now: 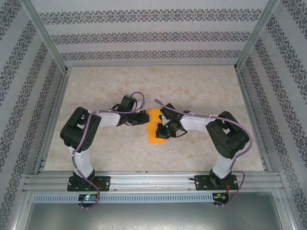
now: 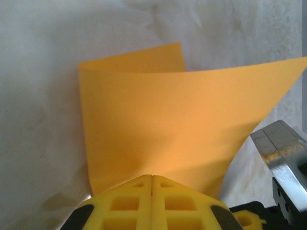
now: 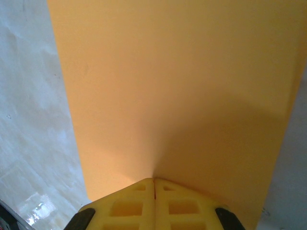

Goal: Fold a paper plane with a square sheet of paper (fold left side to right side)
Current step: First fold the square sheet of paper in half at the center of the table.

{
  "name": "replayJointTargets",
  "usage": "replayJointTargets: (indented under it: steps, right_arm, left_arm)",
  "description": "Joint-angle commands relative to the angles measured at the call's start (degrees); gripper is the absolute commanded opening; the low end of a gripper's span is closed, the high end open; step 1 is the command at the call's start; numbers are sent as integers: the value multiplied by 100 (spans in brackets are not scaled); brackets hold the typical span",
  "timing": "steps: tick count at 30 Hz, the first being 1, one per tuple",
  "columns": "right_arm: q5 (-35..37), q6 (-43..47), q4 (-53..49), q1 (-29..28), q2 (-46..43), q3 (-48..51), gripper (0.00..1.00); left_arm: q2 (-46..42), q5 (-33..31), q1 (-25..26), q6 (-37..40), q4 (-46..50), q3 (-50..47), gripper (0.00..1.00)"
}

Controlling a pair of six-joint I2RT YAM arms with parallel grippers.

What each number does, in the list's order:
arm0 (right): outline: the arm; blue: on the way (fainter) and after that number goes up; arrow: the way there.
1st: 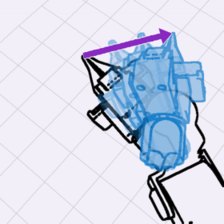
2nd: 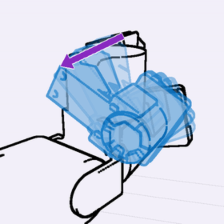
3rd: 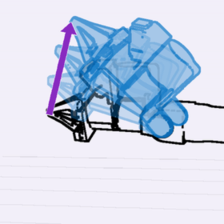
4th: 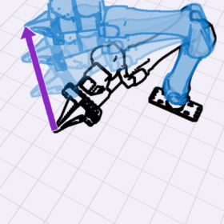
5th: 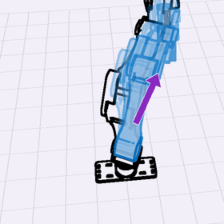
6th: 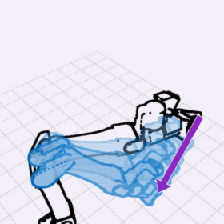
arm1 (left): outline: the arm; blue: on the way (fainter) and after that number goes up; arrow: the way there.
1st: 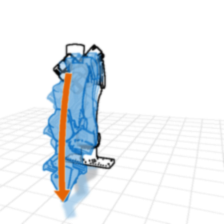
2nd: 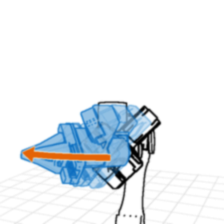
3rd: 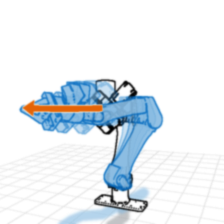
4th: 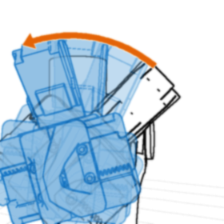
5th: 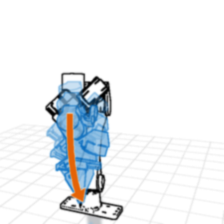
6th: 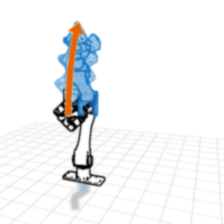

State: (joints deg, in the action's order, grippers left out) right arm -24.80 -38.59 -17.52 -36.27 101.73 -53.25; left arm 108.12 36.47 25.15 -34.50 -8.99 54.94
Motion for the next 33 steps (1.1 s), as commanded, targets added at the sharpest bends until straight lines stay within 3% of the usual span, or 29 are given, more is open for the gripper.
replayJointTargets:
  steps: [1,18,33]
  right_arm:
    - [775,97,-1008,-28,435,324,0]
    - [791,80,-1026,-21,426,425,0]
    - [775,72,-998,-23,448,471,0]
  left_arm:
    - [289,105,55,-33,-243,286,3]
    - [750,-545,-20,233,-24,516,3]
    - [1226,-595,-628,492,276,1374,3]
